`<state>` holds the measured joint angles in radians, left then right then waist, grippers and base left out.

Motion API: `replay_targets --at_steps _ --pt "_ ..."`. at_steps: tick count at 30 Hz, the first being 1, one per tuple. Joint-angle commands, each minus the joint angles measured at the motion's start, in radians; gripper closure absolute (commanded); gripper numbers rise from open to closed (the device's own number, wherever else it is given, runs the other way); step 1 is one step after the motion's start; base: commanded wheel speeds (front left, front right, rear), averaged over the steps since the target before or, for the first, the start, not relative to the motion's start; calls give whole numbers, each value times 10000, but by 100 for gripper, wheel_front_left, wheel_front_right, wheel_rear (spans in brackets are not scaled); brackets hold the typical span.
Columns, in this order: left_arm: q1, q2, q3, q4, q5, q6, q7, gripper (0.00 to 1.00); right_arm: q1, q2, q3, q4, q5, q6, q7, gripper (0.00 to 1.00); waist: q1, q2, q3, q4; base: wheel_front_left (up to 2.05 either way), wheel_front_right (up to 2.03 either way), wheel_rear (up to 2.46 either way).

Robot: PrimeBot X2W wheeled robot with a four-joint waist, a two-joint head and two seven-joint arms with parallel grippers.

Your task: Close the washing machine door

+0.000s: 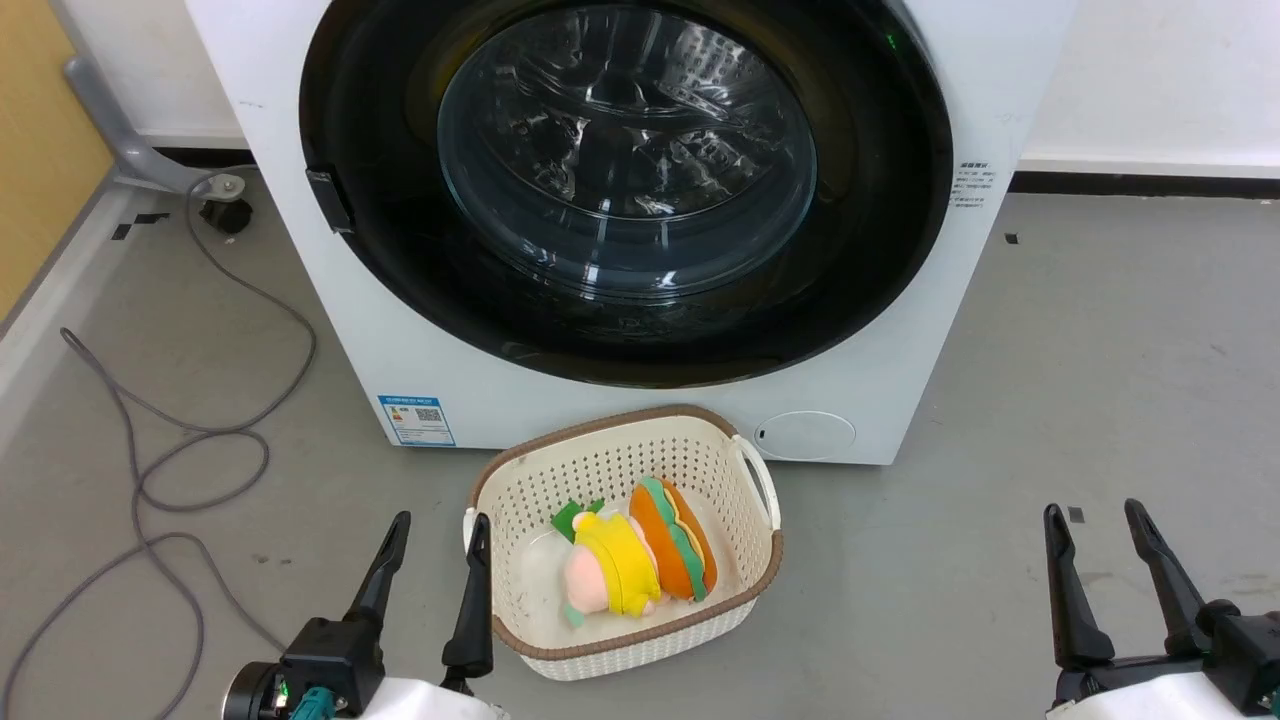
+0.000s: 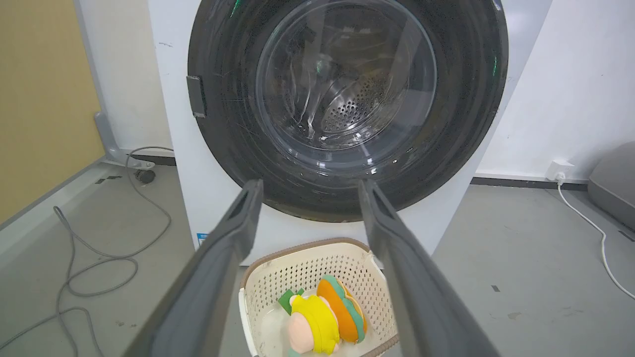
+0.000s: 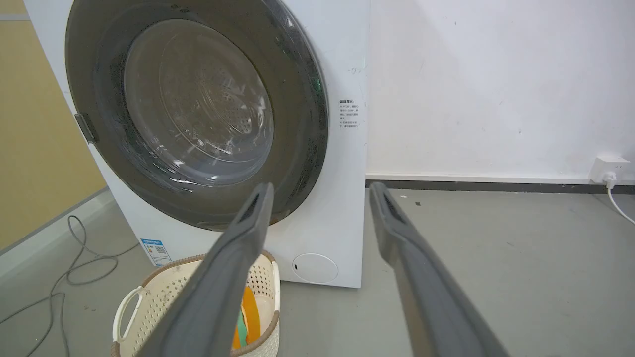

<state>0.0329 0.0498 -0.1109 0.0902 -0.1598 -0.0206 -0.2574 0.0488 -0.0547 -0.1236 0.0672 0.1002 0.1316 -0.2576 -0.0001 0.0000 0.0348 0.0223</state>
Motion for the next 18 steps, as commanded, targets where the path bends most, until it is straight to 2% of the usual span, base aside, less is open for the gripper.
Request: replay_targets --at_steps 1,9,10,18 --pt "62 5 -11 -6 87 8 -44 0 124 43 8 -73 108 -9 -41 0 1 0 21 -1 0 0 0" --pt "61 5 26 -85 191 40 -44 0 72 44 12 -108 194 -9 -41 0 1 0 61 -62 0 0 0" --pt "-2 0 6 -54 158 4 5 100 18 2 2 -48 94 0 3 100 1 0 61 -63 0 0 0" --pt "-14 -2 34 -71 208 11 108 100 -1 2 44 -65 22 2 95 100 1 0 46 -70 0 0 0"
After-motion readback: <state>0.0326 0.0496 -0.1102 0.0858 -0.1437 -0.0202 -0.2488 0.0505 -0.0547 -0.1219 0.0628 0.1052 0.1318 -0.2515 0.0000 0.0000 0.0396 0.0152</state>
